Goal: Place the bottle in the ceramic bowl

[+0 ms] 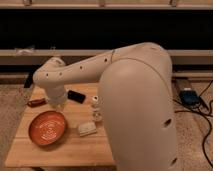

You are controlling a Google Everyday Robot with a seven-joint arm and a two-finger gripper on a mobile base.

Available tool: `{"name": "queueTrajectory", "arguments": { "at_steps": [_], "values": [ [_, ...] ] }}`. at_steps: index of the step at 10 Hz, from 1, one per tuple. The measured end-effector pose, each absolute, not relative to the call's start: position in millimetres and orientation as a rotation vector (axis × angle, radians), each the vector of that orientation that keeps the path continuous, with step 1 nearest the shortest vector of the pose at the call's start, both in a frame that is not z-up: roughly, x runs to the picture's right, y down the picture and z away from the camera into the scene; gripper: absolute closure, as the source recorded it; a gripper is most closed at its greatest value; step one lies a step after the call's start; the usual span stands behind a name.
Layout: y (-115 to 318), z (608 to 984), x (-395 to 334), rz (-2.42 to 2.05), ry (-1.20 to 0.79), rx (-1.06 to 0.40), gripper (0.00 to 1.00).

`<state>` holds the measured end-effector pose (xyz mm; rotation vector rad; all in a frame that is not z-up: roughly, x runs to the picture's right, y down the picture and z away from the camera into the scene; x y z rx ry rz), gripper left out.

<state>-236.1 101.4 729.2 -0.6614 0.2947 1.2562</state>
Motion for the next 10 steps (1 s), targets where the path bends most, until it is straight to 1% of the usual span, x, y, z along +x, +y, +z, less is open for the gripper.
{"name": "queueTrajectory", "arguments": {
  "at_steps": [4, 6, 10],
  "values": [
    [92, 727, -213, 1.319, 0.271, -0.62, 0.68],
    [77, 715, -187, 1.385, 0.242, -0.576, 0.68],
    [61, 691, -147, 1.477, 0.211, -0.468, 0.68]
  ]
}}
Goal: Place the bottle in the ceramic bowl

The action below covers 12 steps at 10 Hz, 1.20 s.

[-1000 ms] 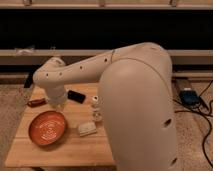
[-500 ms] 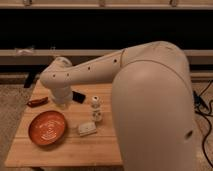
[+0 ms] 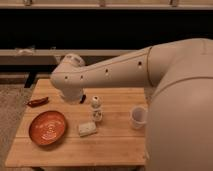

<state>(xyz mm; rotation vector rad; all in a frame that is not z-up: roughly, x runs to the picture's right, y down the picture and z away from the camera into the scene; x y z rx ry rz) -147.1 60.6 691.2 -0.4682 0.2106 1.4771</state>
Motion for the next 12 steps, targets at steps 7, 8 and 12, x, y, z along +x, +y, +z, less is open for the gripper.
{"name": "queueTrajectory", "arguments": {
  "at_steps": [7, 8, 12],
  "values": [
    [64, 687, -96, 1.587, 0.23, -0.398, 0.66],
    [65, 686, -92, 1.596, 0.231, -0.396, 0.55],
    [69, 684, -74, 1.636, 0.242, -0.387, 0.2]
  ]
}}
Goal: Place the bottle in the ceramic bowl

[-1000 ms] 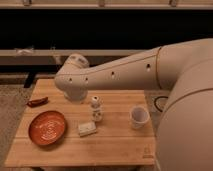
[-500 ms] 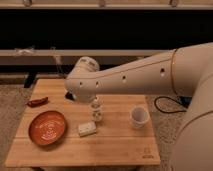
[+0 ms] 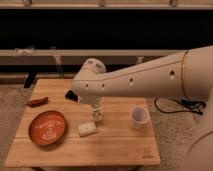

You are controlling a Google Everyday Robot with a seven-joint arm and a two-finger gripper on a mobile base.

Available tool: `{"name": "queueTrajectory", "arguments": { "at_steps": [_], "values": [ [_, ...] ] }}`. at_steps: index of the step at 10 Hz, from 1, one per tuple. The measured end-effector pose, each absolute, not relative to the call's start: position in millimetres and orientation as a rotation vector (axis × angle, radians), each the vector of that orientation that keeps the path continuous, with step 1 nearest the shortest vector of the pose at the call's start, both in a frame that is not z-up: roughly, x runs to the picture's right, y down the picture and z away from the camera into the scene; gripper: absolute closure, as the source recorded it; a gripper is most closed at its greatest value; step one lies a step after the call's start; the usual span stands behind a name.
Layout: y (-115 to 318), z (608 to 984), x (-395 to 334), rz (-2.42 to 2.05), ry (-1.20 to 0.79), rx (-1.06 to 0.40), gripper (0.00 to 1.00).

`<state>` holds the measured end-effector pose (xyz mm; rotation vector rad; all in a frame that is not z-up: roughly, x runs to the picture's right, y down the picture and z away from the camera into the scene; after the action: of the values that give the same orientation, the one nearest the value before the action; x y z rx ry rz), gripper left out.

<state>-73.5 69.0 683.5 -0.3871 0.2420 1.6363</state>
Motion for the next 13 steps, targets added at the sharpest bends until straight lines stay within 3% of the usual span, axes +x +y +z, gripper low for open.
{"name": "queueTrajectory", "arguments": {
  "at_steps": [10, 13],
  "values": [
    [85, 698, -59, 1.664, 0.261, -0.368, 0.2],
    [98, 723, -51, 1.653, 0.273, -0.393, 0.2]
  ]
}}
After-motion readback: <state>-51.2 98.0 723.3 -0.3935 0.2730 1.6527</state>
